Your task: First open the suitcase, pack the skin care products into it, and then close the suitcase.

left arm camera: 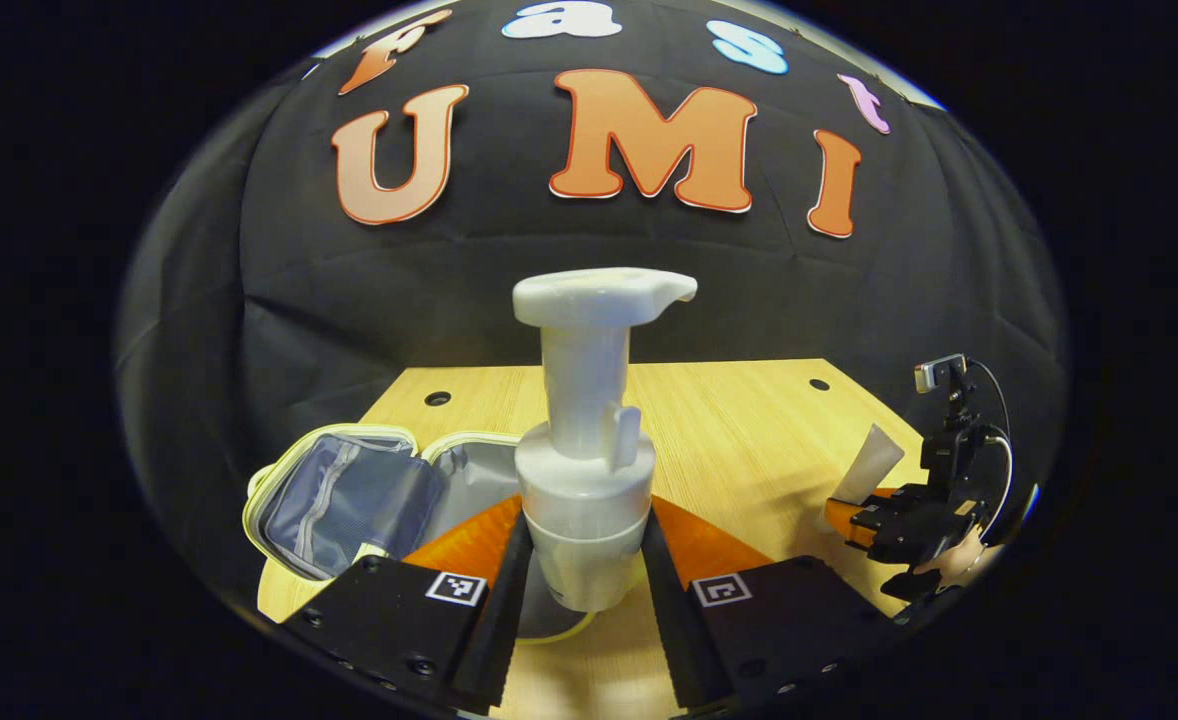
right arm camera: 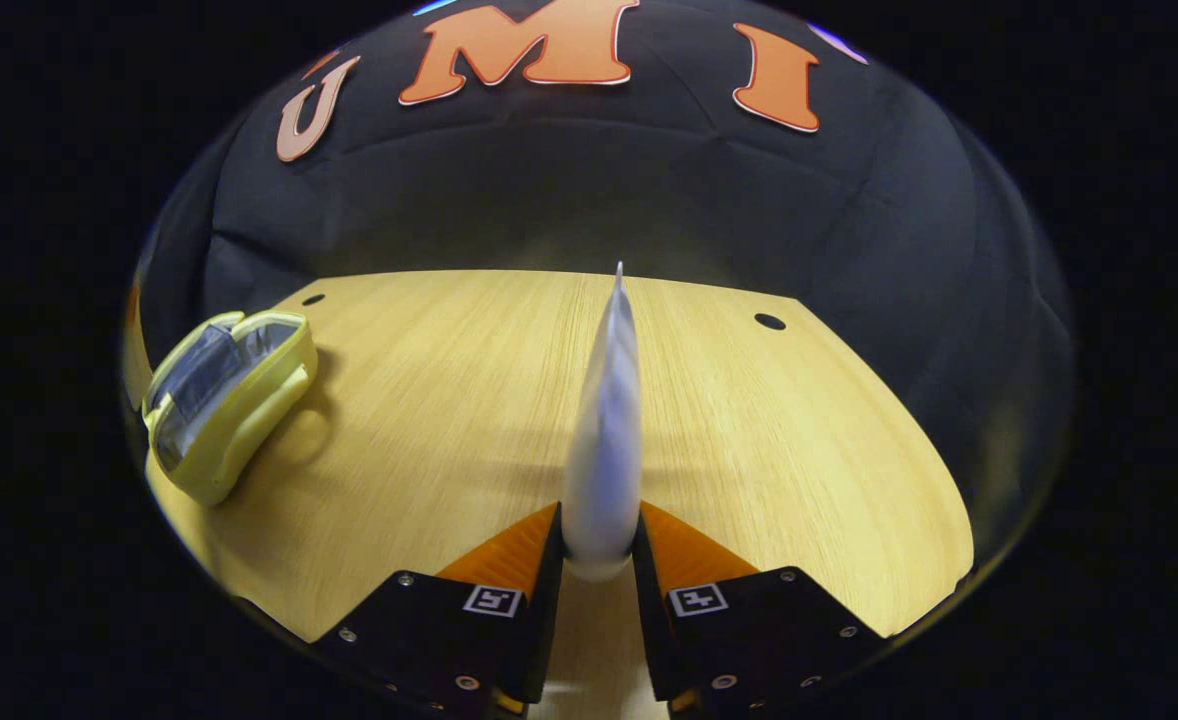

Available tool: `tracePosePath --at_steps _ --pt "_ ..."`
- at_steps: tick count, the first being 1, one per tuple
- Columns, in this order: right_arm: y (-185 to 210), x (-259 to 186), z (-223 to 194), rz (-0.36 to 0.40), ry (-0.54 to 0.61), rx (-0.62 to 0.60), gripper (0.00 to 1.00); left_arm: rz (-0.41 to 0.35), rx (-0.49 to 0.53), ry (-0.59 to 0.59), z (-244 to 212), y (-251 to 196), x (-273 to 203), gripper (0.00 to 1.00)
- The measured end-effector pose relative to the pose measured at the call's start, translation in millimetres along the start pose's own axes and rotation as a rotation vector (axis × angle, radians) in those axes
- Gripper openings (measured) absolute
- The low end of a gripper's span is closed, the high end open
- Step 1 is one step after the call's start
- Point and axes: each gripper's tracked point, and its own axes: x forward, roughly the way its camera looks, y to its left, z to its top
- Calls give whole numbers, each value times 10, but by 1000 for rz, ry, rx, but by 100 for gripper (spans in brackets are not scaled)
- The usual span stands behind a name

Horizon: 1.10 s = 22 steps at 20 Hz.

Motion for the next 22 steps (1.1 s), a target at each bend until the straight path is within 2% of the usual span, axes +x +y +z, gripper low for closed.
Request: tracePosePath --at_steps 4,7,11,15,19,22 --pt "214 -325 317 19 -25 34 39 -2 27 -6 71 197 -25 60" --pt "489 -567 584 42 -50 54 39 -81 26 41 59 231 -51 60" --pt "882 -837 895 66 -93 133 39 -160 76 216 -141 449 -183 61" --pt "1105 -1064 981 60 -98 198 39 -268 173 404 -333 575 -167 60" --pt "1140 -1262 1070 28 -107 240 39 -338 144 657 -674 637 -181 60" --pt "1096 -1396 1056 -11 -109 264 39 -345 186 798 -895 700 14 61"
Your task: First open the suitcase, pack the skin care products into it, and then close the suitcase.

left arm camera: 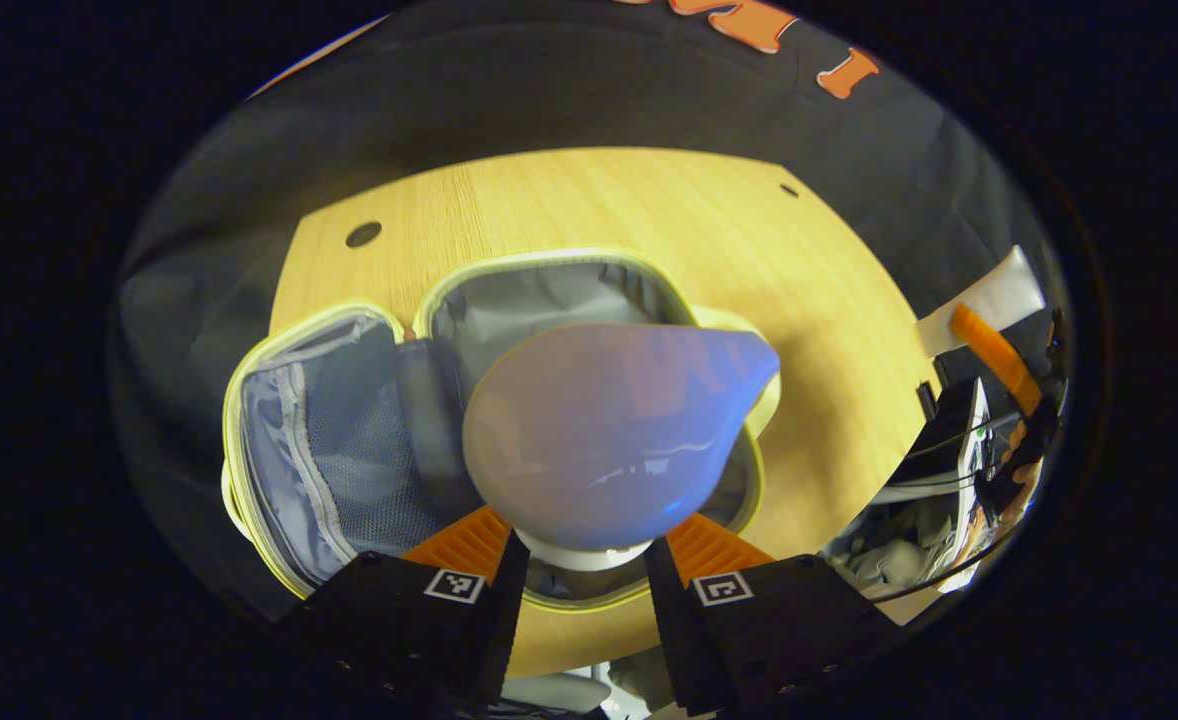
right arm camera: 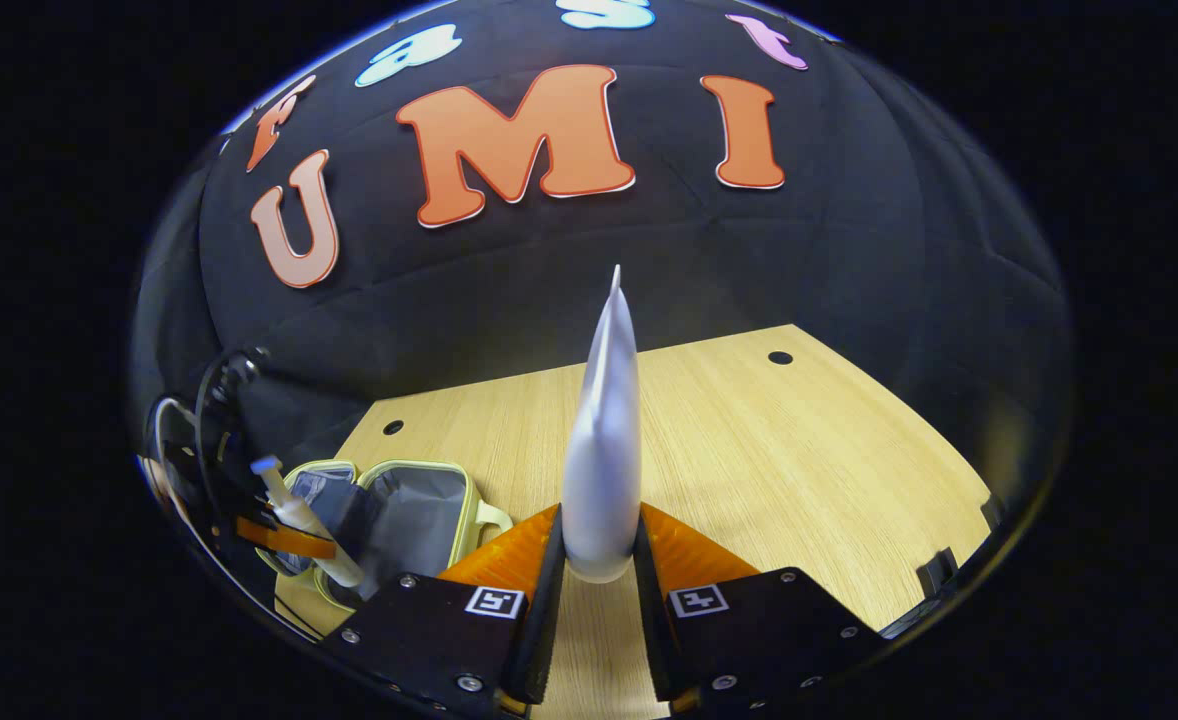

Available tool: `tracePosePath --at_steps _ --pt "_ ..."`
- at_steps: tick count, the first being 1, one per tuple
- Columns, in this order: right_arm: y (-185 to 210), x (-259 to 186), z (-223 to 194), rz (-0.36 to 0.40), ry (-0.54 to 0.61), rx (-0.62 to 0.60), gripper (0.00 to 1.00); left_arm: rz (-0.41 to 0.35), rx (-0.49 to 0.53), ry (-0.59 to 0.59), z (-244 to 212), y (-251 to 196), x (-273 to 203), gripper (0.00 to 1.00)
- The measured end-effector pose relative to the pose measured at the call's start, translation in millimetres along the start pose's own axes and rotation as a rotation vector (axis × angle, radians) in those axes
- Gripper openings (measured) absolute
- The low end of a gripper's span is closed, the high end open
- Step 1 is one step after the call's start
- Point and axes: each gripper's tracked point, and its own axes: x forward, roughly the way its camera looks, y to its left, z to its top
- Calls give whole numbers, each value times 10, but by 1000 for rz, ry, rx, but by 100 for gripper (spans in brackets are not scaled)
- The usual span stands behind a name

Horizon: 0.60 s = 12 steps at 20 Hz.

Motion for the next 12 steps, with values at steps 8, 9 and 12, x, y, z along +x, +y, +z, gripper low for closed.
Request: tracePosePath --at_steps 8,9,12 --pt "-151 -117 -154 -103 34 25 39 -20 65 94 97 42 480 61" --pt "-148 -108 -159 -108 38 24 39 -18 86 91 126 67 507 60" --pt "-88 -82 -167 -107 52 29 39 0 98 67 208 118 605 60"
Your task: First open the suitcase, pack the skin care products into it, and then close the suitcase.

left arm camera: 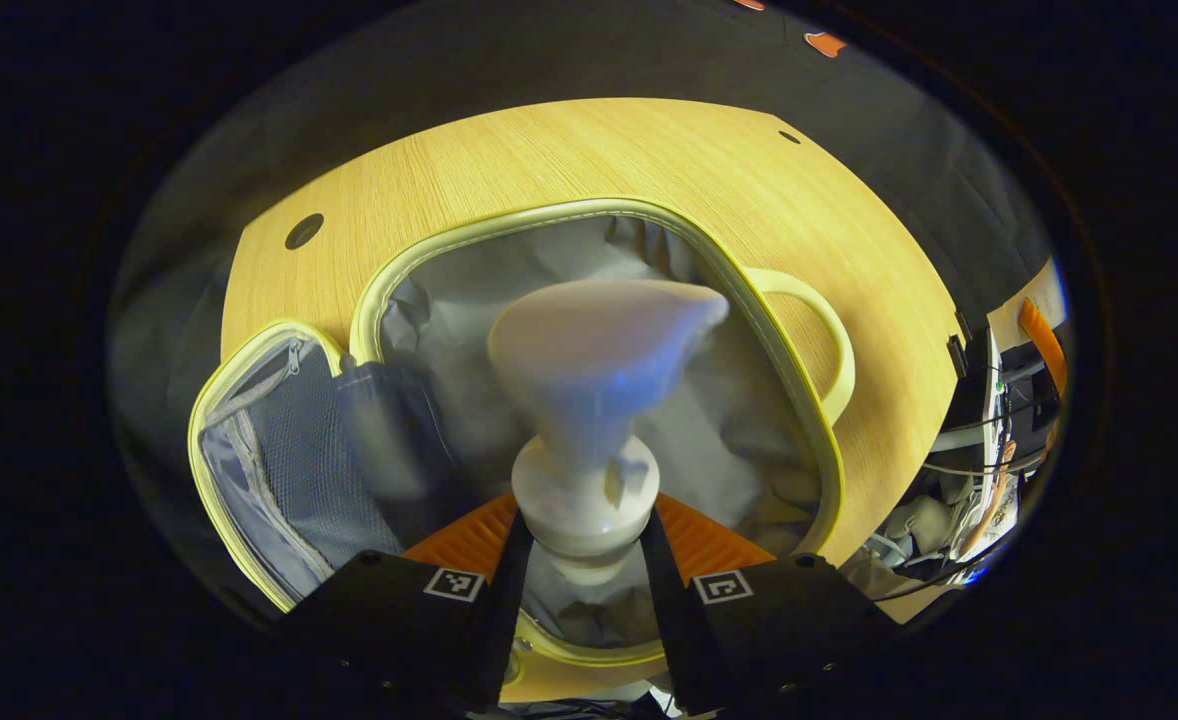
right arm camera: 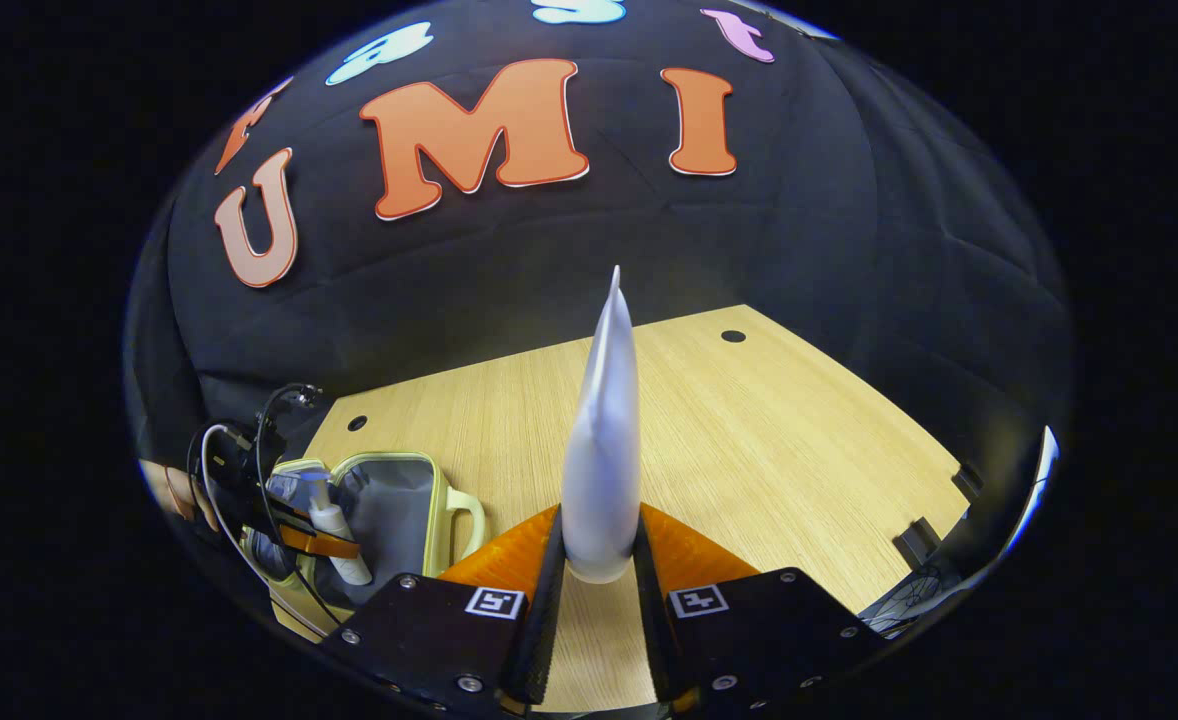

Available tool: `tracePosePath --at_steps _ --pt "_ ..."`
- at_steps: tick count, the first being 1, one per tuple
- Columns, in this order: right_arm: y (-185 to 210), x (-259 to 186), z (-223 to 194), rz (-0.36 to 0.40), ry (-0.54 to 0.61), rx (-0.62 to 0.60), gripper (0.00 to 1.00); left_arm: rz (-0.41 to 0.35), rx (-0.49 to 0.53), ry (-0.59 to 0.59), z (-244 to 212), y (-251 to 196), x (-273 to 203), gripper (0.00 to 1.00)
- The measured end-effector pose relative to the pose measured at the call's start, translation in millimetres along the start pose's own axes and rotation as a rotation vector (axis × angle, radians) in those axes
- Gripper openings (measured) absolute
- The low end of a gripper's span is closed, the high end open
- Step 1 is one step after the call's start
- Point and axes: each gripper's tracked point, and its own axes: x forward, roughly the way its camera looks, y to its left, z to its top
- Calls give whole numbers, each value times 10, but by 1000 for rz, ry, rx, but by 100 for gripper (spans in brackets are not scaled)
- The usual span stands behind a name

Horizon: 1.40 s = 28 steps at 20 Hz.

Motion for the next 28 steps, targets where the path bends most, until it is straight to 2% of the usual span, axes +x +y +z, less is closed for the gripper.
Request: tracePosePath --at_steps 3,6,7,12,16,19,21,25,28 --pt "103 25 62 12 -6 -9 39 -7 -48 -8 -38 14 24 65" --pt "189 31 115 25 -6 -23 39 -7 -62 -49 -13 -20 -43 96" --pt "235 33 128 34 -4 -25 39 -2 -60 -72 6 -32 -79 99" --pt "640 13 188 116 8 -69 39 38 -50 -229 136 -82 -485 99" --pt "1097 14 155 197 54 -148 39 48 -66 -436 266 -98 -1075 99" --pt "1477 65 56 260 109 -203 39 149 -42 -556 260 129 -1527 99" --pt "1745 74 -120 311 181 -215 39 197 -50 -608 167 275 -1788 99" --pt "2186 133 -689 386 419 -226 39 287 -80 -674 -37 646 -1990 98" --pt "2313 165 -985 409 570 -254 39 297 -110 -706 -147 806 -2190 98"
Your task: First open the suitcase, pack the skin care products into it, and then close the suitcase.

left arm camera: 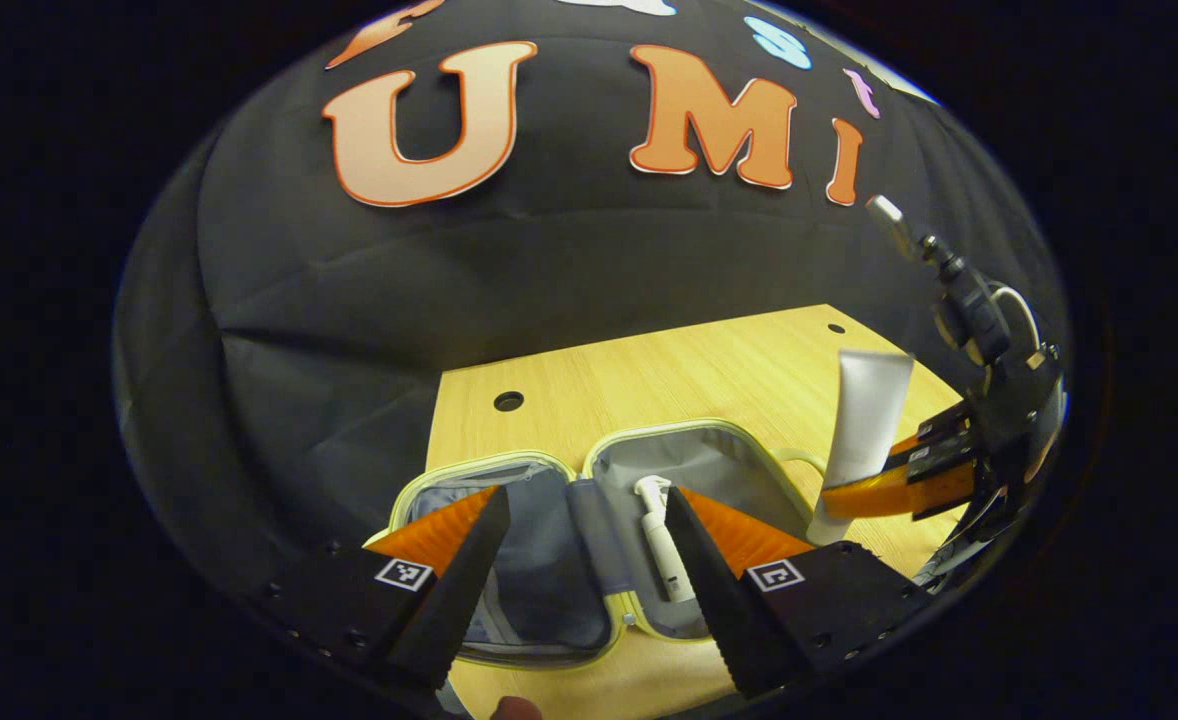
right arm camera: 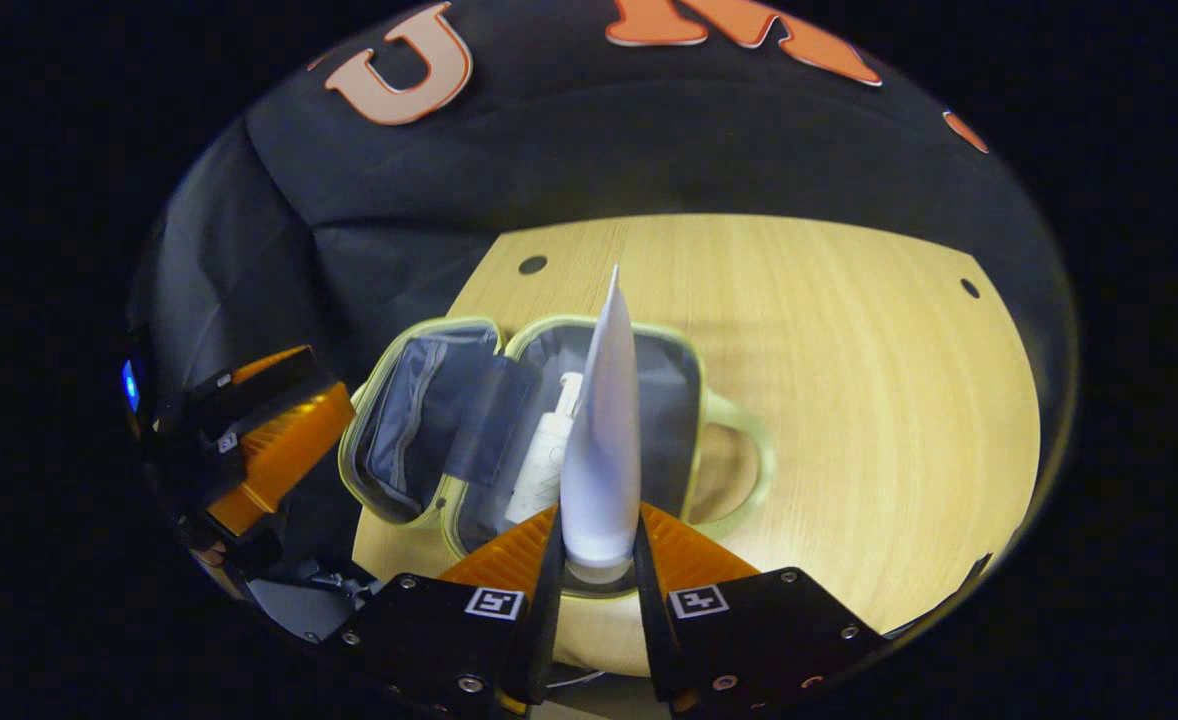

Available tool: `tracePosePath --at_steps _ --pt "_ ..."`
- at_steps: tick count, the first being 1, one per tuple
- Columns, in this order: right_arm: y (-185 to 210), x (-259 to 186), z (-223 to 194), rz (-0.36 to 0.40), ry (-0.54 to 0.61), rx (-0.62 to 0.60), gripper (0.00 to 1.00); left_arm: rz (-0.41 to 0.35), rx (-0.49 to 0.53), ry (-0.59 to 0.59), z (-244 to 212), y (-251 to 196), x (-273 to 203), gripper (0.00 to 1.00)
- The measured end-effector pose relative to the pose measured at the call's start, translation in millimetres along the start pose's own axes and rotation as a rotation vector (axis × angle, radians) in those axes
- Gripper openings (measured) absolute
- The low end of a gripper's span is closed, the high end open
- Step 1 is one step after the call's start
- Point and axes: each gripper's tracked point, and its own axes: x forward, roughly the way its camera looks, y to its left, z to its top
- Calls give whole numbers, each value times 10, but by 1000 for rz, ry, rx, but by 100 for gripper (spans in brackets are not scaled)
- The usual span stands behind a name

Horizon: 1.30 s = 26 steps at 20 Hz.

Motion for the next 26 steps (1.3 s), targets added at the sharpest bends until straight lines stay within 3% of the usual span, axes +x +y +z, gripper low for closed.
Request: tracePosePath --at_steps 5,8,11,12,13,14,16,17,18,19,20,23,26 --pt "97 459 -146 10 202 73 39 30 -56 1 -152 399 -70 98" --pt "9 740 -212 -30 271 99 39 60 -67 19 -250 630 -60 98" --pt "-47 898 -266 -72 300 124 40 70 -81 26 -264 694 -172 98" --pt "-33 922 -272 -76 303 139 44 76 -83 30 -258 710 -189 98" --pt "-21 941 -279 -77 306 148 40 83 -86 34 -250 743 -221 98" --pt "-1 950 -261 -72 301 153 42 87 -89 36 -232 761 -258 98" --pt "74 943 -179 -47 270 163 50 91 -97 42 -258 789 -286 98" --pt "74 936 -145 -46 253 157 65 89 -98 42 -314 808 -286 98" --pt "62 924 -106 -49 236 145 69 88 -98 41 -342 818 -275 99" --pt "55 898 -69 -52 214 136 88 87 -98 39 -376 806 -221 99" --pt "30 868 -32 -58 194 134 94 86 -97 40 -394 812 -183 98" --pt "-2 774 121 -66 112 143 96 98 -101 38 -466 897 -71 98" --pt "115 599 344 -11 14 187 96 106 -117 47 -636 1109 95 98"
